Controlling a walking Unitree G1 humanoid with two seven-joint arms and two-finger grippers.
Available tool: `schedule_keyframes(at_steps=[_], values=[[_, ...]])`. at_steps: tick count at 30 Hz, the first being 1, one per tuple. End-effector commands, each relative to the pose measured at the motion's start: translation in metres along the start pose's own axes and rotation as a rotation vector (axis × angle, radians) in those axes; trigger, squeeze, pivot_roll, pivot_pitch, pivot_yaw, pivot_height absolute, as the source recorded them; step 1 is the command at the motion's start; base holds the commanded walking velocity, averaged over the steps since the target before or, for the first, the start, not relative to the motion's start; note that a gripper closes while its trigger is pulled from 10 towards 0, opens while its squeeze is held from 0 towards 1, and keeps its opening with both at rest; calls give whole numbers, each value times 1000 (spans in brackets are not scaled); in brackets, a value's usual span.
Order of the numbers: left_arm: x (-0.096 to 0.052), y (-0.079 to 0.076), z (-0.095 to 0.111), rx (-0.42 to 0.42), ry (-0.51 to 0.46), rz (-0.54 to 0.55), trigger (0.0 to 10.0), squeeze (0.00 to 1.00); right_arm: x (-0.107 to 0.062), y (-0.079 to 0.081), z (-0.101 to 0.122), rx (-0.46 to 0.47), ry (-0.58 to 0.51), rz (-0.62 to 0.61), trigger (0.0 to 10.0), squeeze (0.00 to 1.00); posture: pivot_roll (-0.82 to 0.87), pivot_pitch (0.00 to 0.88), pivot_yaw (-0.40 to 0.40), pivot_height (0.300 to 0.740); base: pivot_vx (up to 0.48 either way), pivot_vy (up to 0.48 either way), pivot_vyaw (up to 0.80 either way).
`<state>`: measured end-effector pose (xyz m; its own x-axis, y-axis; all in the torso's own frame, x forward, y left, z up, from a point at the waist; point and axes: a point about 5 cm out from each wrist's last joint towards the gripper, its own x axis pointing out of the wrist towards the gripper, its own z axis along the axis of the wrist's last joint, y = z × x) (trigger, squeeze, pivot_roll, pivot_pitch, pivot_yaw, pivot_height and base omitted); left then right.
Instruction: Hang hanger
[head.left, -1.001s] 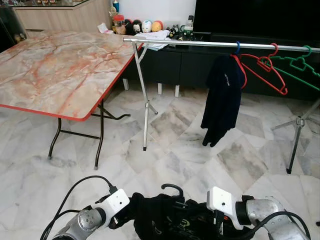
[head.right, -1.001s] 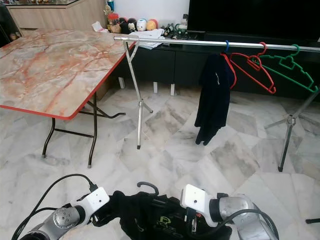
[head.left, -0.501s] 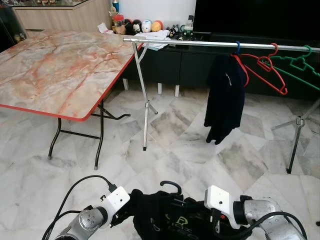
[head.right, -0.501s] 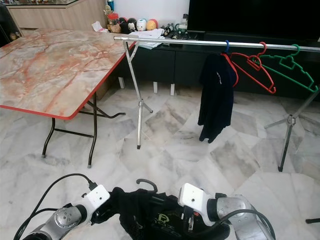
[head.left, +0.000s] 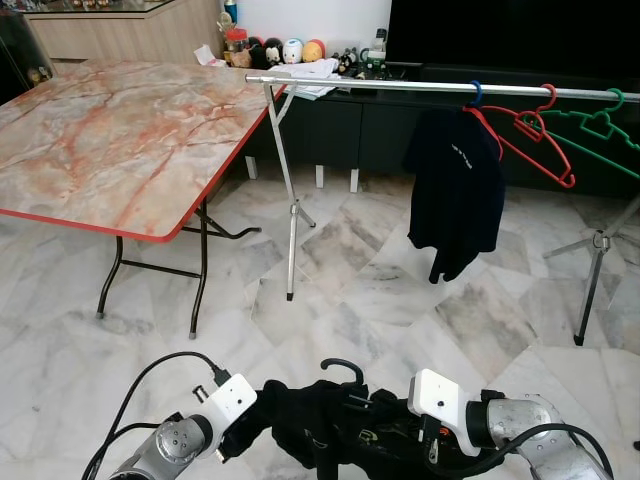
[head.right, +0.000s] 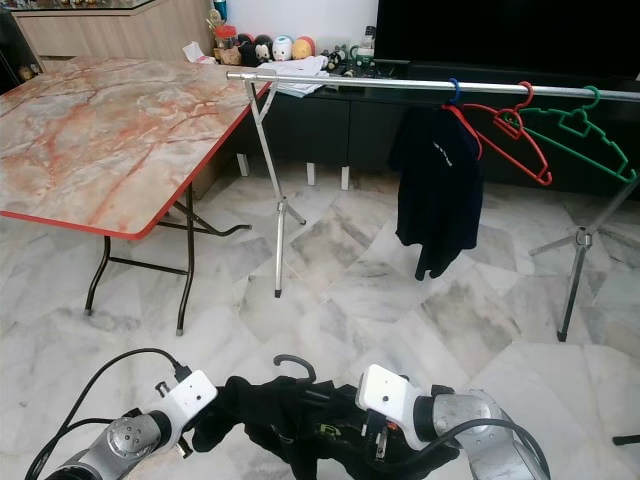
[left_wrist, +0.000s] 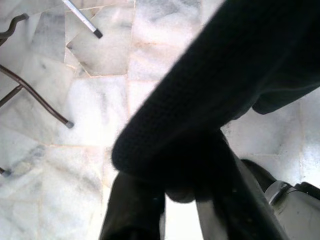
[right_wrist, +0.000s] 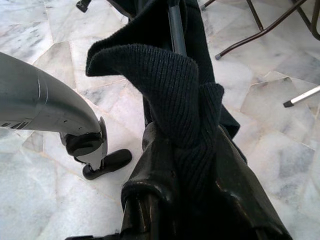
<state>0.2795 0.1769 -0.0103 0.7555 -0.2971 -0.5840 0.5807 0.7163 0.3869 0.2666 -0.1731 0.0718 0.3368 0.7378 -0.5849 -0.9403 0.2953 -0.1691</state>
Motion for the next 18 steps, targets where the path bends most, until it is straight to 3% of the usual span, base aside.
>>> schedule_keyframes(at_steps=[1, 9, 12, 18], values=[[-3, -1, -11, -23, 49, 6, 0, 0, 2, -3, 9, -17, -37, -19, 10000, 0, 34, 123, 86, 740, 0, 0, 0], [-5, 4, -18, -43, 98, 71, 0, 0, 1, -8, 8, -2, -35, -86, 10000, 0, 34, 124, 83, 740, 0, 0, 0], [-9, 15, -25, -72, 144, 171, 0, 0, -2, -25, -3, 30, 48, -263, 10000, 0, 34, 128, 83, 740, 0, 0, 0], [-10, 18, -26, -92, 143, 192, 0, 0, 2, -22, -3, 39, 28, -287, 10000, 0, 36, 131, 83, 740, 0, 0, 0]])
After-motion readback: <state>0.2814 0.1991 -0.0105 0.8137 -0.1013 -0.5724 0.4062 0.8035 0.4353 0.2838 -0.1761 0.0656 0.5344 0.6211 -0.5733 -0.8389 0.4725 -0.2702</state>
